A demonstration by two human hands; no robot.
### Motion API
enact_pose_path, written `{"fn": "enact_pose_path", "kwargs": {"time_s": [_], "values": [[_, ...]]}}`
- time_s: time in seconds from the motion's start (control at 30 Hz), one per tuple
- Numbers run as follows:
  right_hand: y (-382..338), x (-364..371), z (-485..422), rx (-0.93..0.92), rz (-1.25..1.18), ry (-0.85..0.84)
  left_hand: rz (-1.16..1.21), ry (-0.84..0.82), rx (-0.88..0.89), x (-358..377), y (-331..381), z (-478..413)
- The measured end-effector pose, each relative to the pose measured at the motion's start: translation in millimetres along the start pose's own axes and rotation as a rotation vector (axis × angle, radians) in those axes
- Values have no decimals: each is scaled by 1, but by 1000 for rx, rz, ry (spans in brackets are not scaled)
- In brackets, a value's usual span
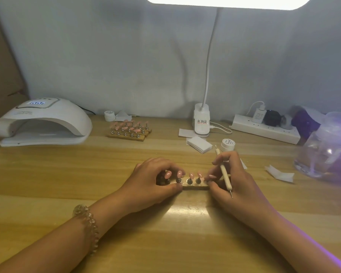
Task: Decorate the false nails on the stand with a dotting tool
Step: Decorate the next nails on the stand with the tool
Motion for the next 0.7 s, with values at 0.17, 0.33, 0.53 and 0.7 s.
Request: {"fn": "enact_pose_path", "kwargs": {"time_s": [0.17,0.33,0.53,0.7], "values": [[0,-4,-1,-31,36,42,10,-11,-3,0,0,-1],[0,-5,0,-43,90,70,13,-14,-18,1,-1,0],[1,-5,-1,-35,129,94,-5,-25,-28,2,-1,0],[1,-6,-2,-36,133,109,-45,-37,-50,3,-2,0]]}}
Point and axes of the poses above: each hand's wrist, its own z-axis away from the middle knuckle, its own x-axis out of the palm, y = z × x, the point moved 9 cm from there along -z, towards the middle knuckle, and after that the axes turned 6 degrees about -z, right-handed, at the moved point
